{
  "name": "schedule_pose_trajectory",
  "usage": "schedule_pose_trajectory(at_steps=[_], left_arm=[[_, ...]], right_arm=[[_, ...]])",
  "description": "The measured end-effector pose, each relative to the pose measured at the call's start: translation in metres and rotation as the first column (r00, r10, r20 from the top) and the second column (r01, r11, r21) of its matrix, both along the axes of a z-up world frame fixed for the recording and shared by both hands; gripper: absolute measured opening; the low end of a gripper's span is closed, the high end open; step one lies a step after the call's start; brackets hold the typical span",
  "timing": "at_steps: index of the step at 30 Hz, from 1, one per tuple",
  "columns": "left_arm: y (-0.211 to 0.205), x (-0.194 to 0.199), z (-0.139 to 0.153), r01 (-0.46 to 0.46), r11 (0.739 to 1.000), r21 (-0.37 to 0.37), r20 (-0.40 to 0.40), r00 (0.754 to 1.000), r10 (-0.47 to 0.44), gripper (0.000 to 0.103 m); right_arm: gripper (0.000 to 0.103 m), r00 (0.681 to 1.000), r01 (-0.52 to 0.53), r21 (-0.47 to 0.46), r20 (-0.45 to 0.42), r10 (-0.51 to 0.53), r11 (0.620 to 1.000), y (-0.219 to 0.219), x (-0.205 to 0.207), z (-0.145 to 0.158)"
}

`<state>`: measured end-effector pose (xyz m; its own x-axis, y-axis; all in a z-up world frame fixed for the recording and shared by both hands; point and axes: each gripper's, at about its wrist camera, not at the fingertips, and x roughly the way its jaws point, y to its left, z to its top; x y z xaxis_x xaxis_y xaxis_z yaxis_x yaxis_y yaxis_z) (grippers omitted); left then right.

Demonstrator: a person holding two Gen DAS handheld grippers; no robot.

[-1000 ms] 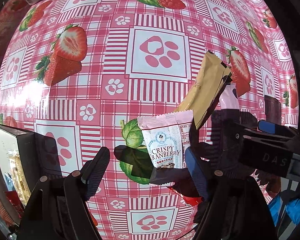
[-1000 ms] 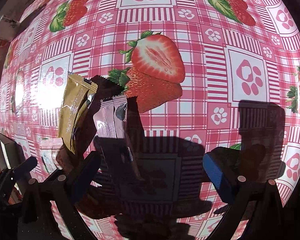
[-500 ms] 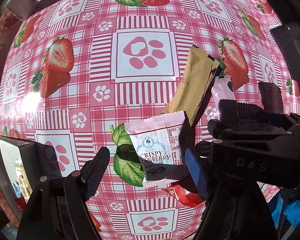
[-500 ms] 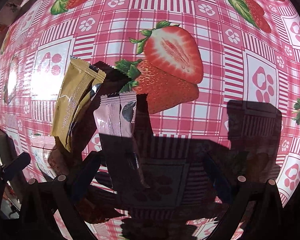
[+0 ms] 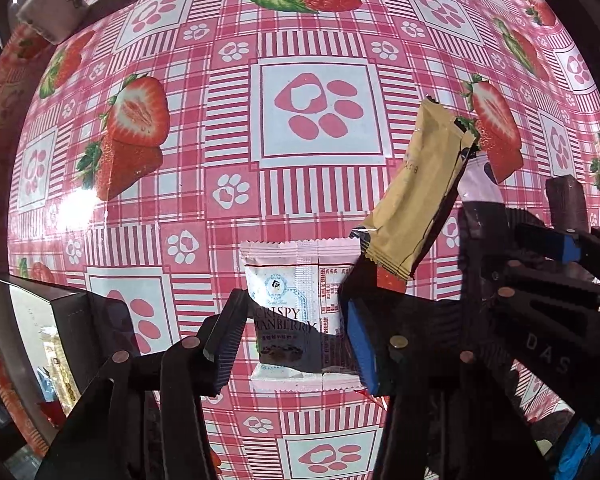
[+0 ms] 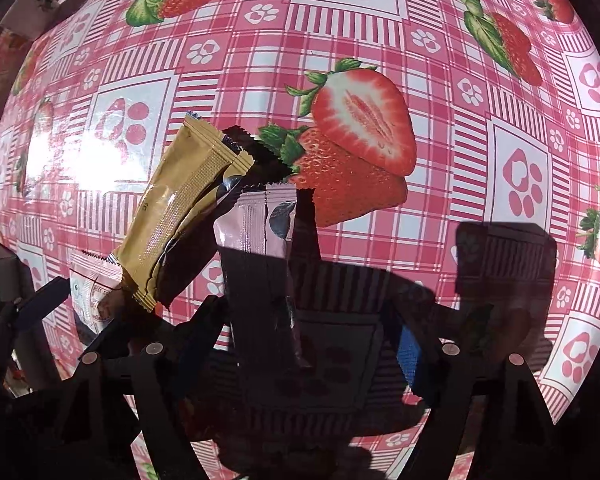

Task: Organize snacks
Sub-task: 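Grasp the pink Crispy Cranberry packet with left tool while right tool grasps the pink-purple bar, then carry the cranberry packet and pink-purple bar into the box and open both tools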

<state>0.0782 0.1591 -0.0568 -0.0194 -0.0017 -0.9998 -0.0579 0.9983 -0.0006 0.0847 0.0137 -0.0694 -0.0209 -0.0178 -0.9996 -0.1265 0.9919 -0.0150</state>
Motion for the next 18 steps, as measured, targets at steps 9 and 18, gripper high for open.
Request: schedule_pose_trajectory(at_steps=[9,18], left_arm=[[0.019,-0.035,0.038,0.050,0.997,-0.064,0.075,0.996,-0.045,0.041],[0.046,-0.109,0.072,0.089,0.995,-0.052,0.113,0.990,-0.082,0.041]], right_arm=[[0.025,0.999,0.042,0.145,0.009,-0.044,0.989,-0.005,-0.016,0.014],[0.025,0.995,0.097,0.245,0.004,-0.101,0.965,-0.016,-0.070,0.035]])
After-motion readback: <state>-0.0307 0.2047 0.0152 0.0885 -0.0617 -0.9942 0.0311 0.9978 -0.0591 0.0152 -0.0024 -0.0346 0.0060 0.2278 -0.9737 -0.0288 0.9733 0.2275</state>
